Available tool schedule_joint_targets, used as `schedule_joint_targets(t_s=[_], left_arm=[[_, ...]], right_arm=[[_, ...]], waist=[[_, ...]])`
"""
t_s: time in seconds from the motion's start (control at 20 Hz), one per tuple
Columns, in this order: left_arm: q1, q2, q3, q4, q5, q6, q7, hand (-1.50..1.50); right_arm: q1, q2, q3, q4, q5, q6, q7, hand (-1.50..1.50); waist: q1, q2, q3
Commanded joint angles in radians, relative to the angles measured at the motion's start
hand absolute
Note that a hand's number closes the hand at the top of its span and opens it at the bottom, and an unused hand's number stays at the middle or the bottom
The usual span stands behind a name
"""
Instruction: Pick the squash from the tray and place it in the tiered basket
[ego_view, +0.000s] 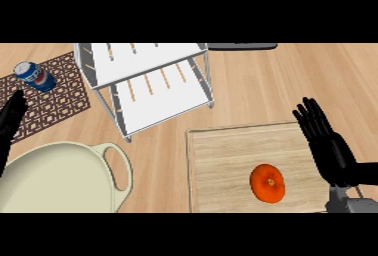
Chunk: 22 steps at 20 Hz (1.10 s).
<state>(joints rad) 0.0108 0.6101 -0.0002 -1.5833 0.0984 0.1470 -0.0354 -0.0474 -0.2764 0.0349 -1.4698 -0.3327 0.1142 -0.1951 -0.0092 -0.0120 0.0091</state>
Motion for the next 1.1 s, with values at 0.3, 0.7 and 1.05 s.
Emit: schedule_joint_targets(t_s=[0.3,0.7,1.05], left_arm=[[-0.069,-0.18,-0.089,-0.056,0.036,0.053,0.017,0.0],[-0.145,-0.347,-0.22,-0.021,-0.022,0.138,0.061,0.0],[-0.167,-0.387,-0.231,0.02,-0.051,0.177,0.064,0.0]], right_arm=[[-0.103,0.237,-0.099,0.084,-0.499,0.149,0.0,1.5],[-0.295,-0.113,0.1,0.245,-0.777,0.889,0.353,-1.5],[-0.429,-0.418,-0.041,0.295,-0.736,1.206,0.336,-1.5]], waist=[[-0.026,0.062,0.03],[0.035,0.03,-0.004],[0.017,0.023,-0.005]])
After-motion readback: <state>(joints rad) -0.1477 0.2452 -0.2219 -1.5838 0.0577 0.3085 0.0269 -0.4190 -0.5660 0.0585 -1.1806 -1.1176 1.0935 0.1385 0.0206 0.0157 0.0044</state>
